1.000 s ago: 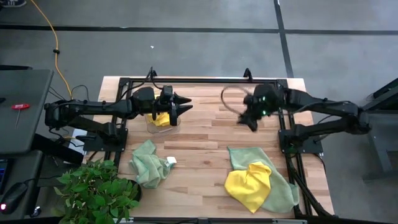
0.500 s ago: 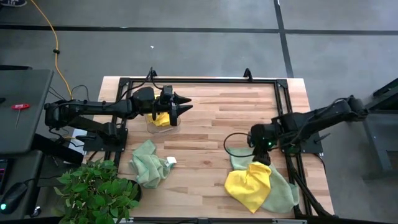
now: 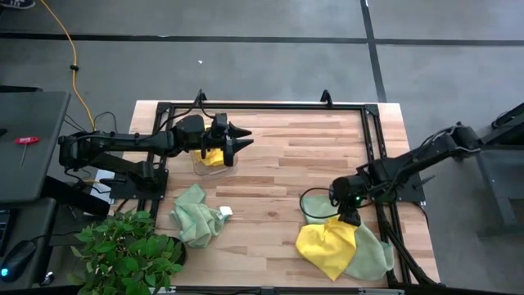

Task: Fold microfiber towels
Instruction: Fold the yellow towel

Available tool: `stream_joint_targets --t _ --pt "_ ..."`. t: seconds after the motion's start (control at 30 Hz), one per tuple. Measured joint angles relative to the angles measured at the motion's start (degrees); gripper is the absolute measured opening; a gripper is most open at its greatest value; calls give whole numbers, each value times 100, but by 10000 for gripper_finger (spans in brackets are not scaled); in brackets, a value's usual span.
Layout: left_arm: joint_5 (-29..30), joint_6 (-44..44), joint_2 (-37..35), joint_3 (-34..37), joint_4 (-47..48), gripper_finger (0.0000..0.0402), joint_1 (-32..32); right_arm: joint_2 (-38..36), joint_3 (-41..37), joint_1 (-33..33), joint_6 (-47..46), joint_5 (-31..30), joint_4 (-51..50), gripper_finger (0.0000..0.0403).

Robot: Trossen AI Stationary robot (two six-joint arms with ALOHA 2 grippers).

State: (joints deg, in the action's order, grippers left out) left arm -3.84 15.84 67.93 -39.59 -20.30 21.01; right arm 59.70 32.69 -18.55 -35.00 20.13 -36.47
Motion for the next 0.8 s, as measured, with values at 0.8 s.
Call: stream_joint_targets --t 0.8 --pt "280 -1 -1 0 -4 159 1 603 -102 -92 -857 -99 351 16"
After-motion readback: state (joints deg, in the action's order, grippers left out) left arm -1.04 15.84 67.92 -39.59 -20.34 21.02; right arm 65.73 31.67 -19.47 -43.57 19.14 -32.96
